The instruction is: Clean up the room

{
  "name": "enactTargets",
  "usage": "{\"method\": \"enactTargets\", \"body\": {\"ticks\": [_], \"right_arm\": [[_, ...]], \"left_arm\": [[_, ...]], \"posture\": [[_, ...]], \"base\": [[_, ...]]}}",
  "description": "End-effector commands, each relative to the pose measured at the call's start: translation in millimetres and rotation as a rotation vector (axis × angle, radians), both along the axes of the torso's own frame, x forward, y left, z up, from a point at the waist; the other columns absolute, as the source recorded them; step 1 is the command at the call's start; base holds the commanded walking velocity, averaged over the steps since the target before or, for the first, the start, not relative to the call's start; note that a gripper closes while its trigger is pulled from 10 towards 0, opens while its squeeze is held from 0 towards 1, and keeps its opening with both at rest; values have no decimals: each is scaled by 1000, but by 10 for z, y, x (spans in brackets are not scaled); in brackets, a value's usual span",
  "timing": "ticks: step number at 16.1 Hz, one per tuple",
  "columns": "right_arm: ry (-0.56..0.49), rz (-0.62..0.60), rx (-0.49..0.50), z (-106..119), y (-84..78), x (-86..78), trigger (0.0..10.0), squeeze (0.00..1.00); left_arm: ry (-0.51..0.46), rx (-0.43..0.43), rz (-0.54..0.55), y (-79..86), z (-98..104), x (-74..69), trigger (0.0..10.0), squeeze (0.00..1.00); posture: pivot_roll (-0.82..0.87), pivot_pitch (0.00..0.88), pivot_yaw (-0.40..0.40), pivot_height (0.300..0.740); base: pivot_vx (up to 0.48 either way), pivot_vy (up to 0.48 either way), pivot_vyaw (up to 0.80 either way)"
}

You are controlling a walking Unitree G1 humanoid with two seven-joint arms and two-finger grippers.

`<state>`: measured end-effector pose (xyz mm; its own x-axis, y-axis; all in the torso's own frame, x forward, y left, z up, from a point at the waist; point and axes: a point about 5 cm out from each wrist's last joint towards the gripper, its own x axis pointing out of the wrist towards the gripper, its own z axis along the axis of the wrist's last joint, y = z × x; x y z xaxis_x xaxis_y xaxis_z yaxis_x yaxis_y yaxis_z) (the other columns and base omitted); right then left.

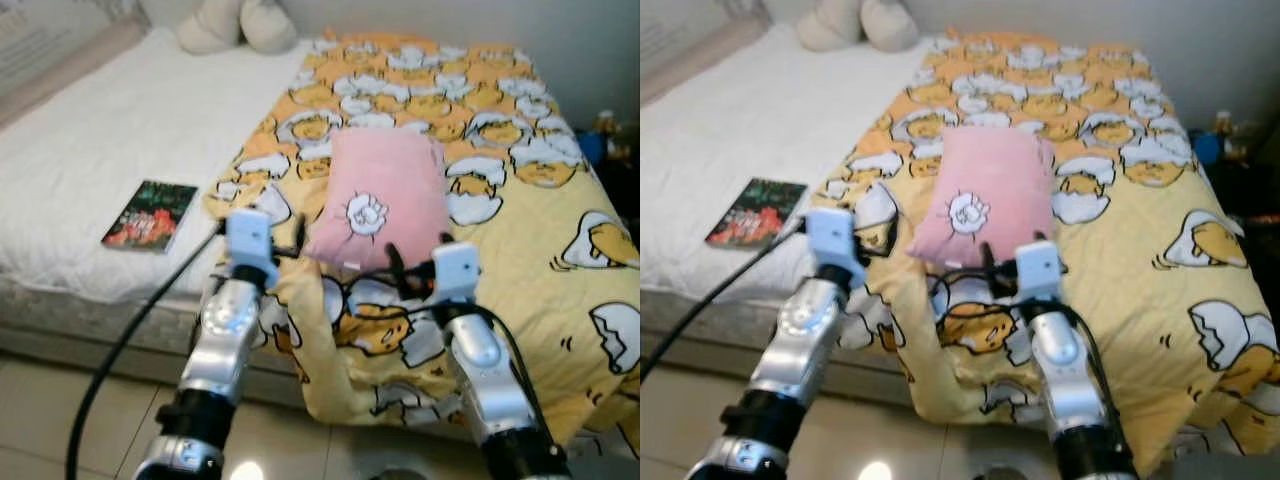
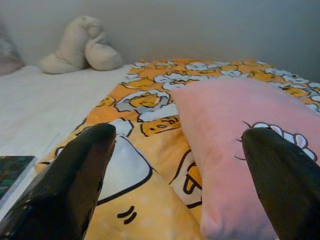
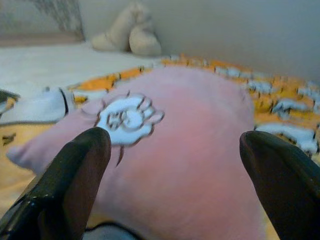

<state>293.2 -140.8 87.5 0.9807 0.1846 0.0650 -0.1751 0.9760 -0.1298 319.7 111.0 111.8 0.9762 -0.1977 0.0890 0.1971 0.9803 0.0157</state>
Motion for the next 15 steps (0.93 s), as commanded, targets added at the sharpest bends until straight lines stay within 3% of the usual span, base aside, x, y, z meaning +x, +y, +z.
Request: {"method": "enactTargets", "body": {"ticks": [1,5,7,8,10,11,12,13,15], "right_arm": [[-43,-36,-11,84,-97,17,10000,0],[-47,-80,-18,89,-137,44,10000,0],[-40,-68,-13,66,-93,20,10000,0],[-37,-74,1,55,-93,9,10000,0],[14,-181,173,-1,-202,6,10000,0],[25,-206,210,-16,-235,2,10000,0],[33,-225,211,-48,-298,-35,10000,0],[21,-188,124,-90,-327,-143,10000,0],[23,-149,70,-139,-322,-258,10000,0]], "left_arm": [[-17,-17,-67,-136,48,29,10000,0],[20,-23,-138,-163,3,79,10000,0],[35,-23,-101,-92,-26,101,10000,0],[39,-23,-72,-48,-39,100,10000,0],[83,-95,132,204,-116,87,10000,0],[101,-126,178,266,-143,70,10000,0],[125,-127,248,410,-212,-25,10000,0],[77,-29,187,443,-200,-228,10000,0],[54,9,144,427,-190,-390,10000,0]], "posture": [[-196,0,60,740],[-221,0,79,740],[-220,0,81,740],[-217,0,80,740],[-207,0,79,740],[-206,0,79,740],[-197,0,79,740],[-176,0,76,740],[-163,0,77,740]], "base": [[0,-465,0],[0,-454,0],[0,0,-331],[0,0,0],[0,0,0],[0,0,0],[0,0,0],[0,0,0],[0,0,0]]}}
